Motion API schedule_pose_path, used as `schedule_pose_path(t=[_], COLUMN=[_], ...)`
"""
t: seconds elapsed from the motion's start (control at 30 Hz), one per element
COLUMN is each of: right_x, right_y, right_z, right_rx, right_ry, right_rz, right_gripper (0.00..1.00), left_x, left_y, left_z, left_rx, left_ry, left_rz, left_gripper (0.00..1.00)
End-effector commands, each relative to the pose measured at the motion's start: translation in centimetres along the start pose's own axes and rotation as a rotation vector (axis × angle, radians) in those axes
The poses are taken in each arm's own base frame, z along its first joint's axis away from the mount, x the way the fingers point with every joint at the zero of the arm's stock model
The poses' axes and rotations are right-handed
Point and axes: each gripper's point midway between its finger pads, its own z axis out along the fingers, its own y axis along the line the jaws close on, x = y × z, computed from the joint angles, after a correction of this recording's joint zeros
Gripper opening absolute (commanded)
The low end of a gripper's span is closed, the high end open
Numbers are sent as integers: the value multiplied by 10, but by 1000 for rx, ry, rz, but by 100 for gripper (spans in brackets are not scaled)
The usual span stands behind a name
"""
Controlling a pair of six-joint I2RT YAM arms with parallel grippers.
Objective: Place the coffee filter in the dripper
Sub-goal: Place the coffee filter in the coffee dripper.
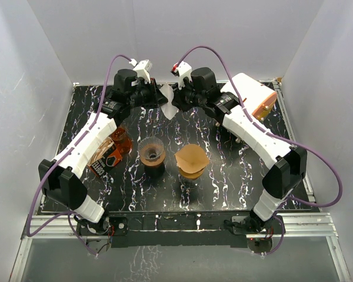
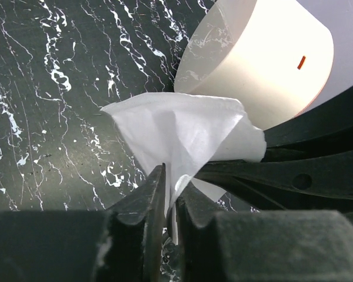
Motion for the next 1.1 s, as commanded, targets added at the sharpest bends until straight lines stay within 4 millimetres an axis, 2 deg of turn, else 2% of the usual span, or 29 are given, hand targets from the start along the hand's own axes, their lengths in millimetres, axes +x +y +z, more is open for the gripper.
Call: schedule_pose_path(t=[0.0,0.1,0.27,0.4,0.6,0.97,1.07], right_x=[-47,-48,-49,-48,-44,-36,-34], right_y=[10,12,13,16,7,8,8], right_z=[-26,-26,-26,-25,-23,-22,-21], right_rx=[-14,-22,-32,-47,4,5,3], right_ry=[-149,-152,-155,-154,-144,-127,-122], right_rz=[3,12,17,18,12,0,0], right_gripper=[0,0,0,0,0,0,0], left_x=[-6,-5,-6,-7,-13,-17,-17], left_y=[4,5,10,10,7,4,3], left_z=[-1,0,0,1,-2,-2,-2], left_rx=[-30,-37,-64,-66,-64,-59,-53], left_ry=[-15,-10,-15,-14,-28,-35,-33], left_rz=[38,44,60,68,90,103,105], left_gripper=[16,25,31,29,21,26,22])
